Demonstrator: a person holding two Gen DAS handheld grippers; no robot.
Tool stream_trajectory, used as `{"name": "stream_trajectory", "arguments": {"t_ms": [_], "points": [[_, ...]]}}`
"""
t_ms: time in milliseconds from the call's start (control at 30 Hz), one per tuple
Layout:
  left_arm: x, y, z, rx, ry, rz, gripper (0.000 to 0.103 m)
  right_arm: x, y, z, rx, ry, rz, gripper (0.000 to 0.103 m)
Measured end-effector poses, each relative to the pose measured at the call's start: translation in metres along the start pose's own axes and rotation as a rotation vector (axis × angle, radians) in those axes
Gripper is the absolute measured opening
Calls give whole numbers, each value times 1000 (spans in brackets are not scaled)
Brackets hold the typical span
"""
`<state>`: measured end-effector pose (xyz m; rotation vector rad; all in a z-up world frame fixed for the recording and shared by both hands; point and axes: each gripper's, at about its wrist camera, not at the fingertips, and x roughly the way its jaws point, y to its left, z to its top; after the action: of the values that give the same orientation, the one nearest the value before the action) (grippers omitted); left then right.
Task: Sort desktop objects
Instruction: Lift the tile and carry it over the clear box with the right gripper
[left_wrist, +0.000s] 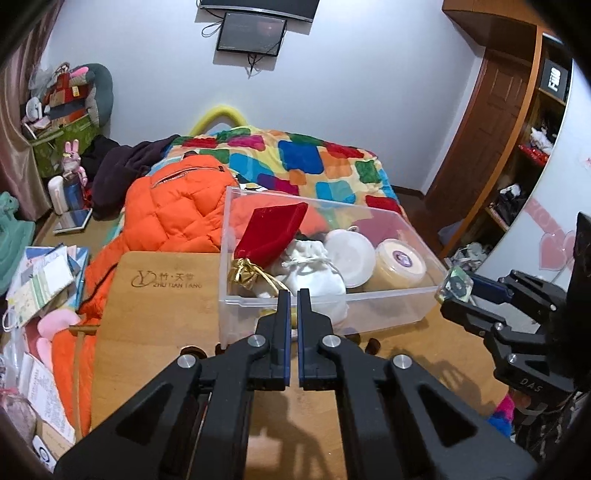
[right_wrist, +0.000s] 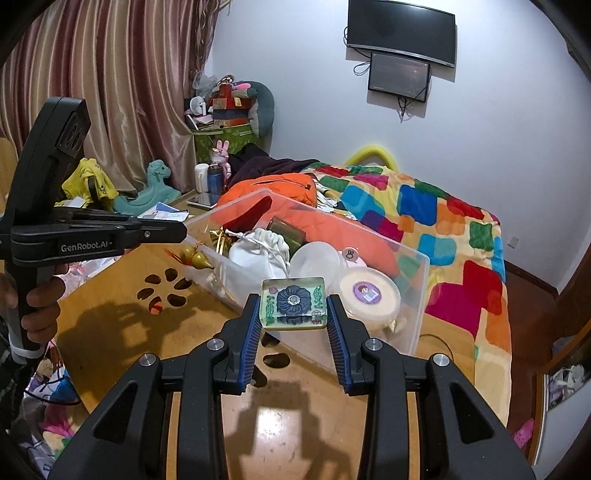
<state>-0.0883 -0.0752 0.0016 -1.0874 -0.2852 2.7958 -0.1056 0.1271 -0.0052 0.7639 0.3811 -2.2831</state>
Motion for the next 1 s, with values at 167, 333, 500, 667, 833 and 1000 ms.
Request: {"name": "stream_trajectory", "arguments": {"t_ms": [167, 333, 500, 667, 833, 1000], "points": [[1, 4, -6, -2, 14, 22, 2, 6, -1, 4, -15, 6, 0, 32], [10, 7, -18, 7, 48, 45, 9, 13, -8, 10, -3, 6, -2, 32], [19, 6, -21, -4, 65, 14, 36, 18, -10, 15, -7, 7, -5, 32], [24, 1, -19, 2, 62, 0, 44, 28, -12, 20, -22, 25, -12, 32], [36, 1, -17, -15, 81, 2, 57, 40, -17, 24, -19, 42, -12, 32], [39, 5, -15, -71, 85, -34, 57, 49, -18, 25, -19, 54, -4, 32]]}}
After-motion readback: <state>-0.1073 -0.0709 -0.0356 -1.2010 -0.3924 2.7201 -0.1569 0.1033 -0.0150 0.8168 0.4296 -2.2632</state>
